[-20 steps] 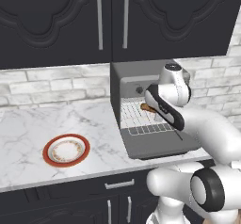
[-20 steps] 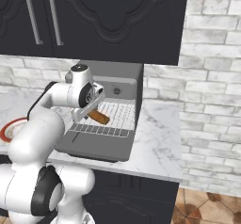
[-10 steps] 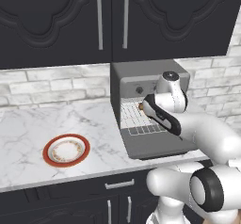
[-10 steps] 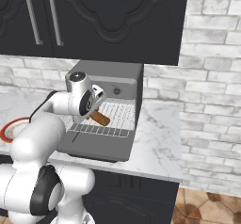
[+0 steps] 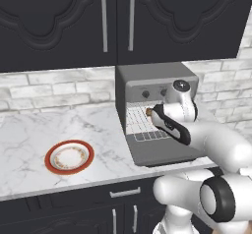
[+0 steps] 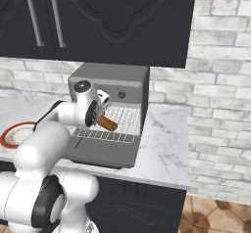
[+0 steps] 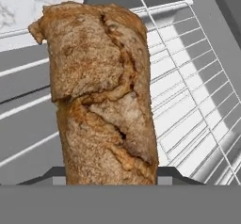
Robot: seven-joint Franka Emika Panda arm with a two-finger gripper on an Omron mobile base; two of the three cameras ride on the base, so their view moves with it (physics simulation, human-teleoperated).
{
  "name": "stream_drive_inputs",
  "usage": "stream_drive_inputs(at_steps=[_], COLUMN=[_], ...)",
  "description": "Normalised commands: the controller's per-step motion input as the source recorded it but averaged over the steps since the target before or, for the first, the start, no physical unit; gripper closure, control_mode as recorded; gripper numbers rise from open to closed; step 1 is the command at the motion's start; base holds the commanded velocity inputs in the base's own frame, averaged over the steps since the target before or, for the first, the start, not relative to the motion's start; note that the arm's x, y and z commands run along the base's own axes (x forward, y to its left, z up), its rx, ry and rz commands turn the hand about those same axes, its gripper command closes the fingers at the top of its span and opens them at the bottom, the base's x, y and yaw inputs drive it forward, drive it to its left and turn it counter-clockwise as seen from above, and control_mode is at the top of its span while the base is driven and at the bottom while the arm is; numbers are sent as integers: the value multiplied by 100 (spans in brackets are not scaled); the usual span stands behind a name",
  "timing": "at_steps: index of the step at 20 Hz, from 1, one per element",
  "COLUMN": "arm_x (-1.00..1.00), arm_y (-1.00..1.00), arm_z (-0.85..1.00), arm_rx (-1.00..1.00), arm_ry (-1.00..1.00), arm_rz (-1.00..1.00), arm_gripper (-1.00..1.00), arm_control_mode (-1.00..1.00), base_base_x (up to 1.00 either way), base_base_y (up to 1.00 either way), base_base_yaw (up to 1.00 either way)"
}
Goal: Pull the toaster oven rack outwards. Pick up the baguette from the plate and place it on the toaster oven rack. Close the toaster oven door fully and set the temperature to the lowest setting.
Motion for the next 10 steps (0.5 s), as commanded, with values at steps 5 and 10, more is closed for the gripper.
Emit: stream_drive_inputs(at_steps=[5,10], arm_x=[9,27], arm_y=[-28,-12], arm_z=[0,0], arm_rx=[0,0], arm_ry=[17,12], arm_rz=[23,21], arm_gripper=[100,100], arm_control_mode=[-100,-100], base_base_x=[0,0], base_base_y=[0,0], base_base_yaw=[0,0])
